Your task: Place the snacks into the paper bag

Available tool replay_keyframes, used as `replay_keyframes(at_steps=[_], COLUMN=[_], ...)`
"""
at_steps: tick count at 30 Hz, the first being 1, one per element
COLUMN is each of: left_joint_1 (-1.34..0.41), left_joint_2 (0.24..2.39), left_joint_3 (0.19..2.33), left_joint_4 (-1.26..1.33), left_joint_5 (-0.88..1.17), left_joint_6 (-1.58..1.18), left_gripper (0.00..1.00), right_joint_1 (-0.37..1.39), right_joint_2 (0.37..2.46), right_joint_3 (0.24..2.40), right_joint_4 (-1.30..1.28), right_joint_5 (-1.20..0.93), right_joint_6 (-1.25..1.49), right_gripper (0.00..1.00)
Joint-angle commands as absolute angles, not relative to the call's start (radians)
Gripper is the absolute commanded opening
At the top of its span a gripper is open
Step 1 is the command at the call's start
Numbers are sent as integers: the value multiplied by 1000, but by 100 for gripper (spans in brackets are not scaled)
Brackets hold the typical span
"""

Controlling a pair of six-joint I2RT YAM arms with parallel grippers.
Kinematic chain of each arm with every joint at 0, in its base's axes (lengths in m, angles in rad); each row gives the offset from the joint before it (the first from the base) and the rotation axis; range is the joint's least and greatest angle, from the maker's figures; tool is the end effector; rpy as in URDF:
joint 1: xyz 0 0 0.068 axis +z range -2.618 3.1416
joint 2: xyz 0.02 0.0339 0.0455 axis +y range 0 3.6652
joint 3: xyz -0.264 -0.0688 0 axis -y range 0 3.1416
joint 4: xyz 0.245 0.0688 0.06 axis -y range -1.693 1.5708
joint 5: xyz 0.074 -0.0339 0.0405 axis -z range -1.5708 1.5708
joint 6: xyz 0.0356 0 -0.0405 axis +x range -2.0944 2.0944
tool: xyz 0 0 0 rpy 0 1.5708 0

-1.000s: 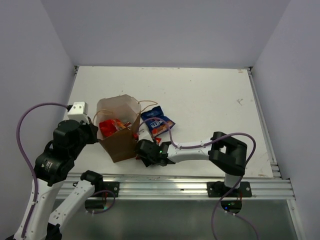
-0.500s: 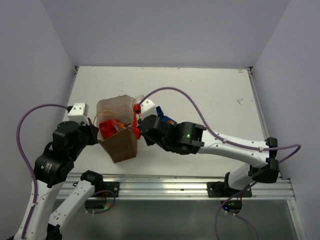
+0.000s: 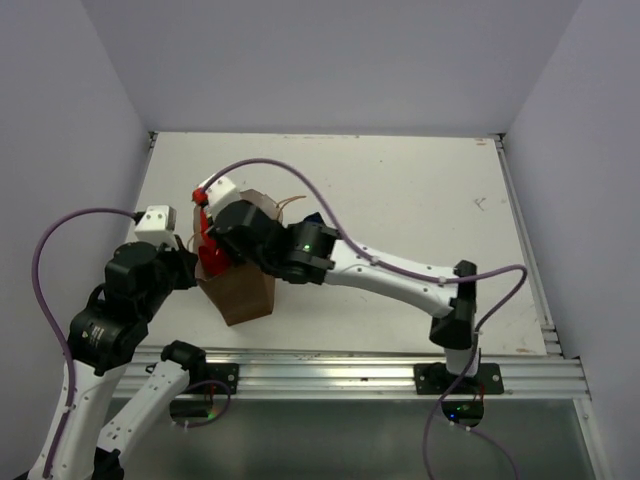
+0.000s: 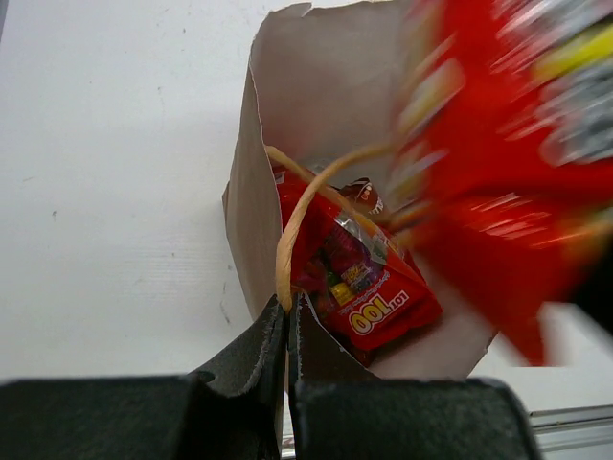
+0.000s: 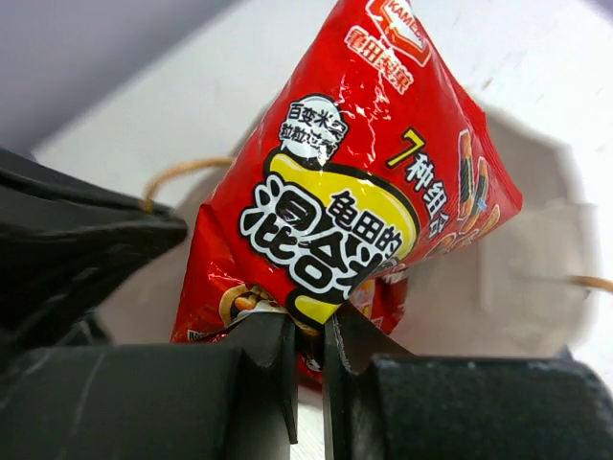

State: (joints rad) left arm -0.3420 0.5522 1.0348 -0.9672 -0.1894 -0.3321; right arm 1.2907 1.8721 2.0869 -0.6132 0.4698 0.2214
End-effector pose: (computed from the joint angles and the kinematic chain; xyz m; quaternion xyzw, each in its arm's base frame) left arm 0.0784 -0.0208 0.3681 -0.0446 0.8525 -0.0937 0.5123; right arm 0.1323 0.4015 0.4354 -0.3020 0.7627 0.2280 0.5244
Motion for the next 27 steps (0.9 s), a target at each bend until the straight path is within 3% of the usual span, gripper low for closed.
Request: replay_keyframes(at_steps=[1, 2, 3, 4, 6, 7, 14, 17, 21, 22, 27], left_joint_1=[-344, -344, -344, -344, -344, -344, -344, -344, -344, -344, -344], left_joint_2=[532, 531, 529, 525, 523, 522, 526, 526, 532, 534, 545], left_joint_3=[1045, 1045, 1043, 1045, 1046, 1045, 1043, 1043, 1046, 1048, 1052], left_joint_4=[-919, -920, -923, -925, -925, -925, -927, -927, -923, -923, -922], left_joint_5=[-175, -175, -173, -175, -175, -175, -173, -176, -175, -175, -179], left_joint_6=[-354, -360, -362, -365, -370, -370, -383, -388, -394, -396, -402], left_gripper=[0, 0, 0, 0, 0, 0, 0, 0, 0, 0, 0], right_joint_1=[1292, 1292, 1292, 1292, 1292, 1292, 1292, 1235, 1024, 982, 819], right_joint_2=[1928, 1930, 1925, 1902, 1867, 1829, 1652, 1527, 1396, 1381, 1394], right_joint_3=[2091, 2085, 2074, 2037, 2002, 1987, 2138, 1985, 1683, 1567, 1375], right_joint_4=[-624, -629, -627, -620, -601, -598, -686, -635, -586, -568, -463], right_joint_5=[379, 377, 377, 393, 411, 441, 651, 701, 530, 502, 353], right_joint_6=[196, 199, 205, 206, 196, 190, 94, 60, 207, 228, 264], right_gripper=[5, 6, 46, 70, 82, 98, 99, 99, 99, 99, 99])
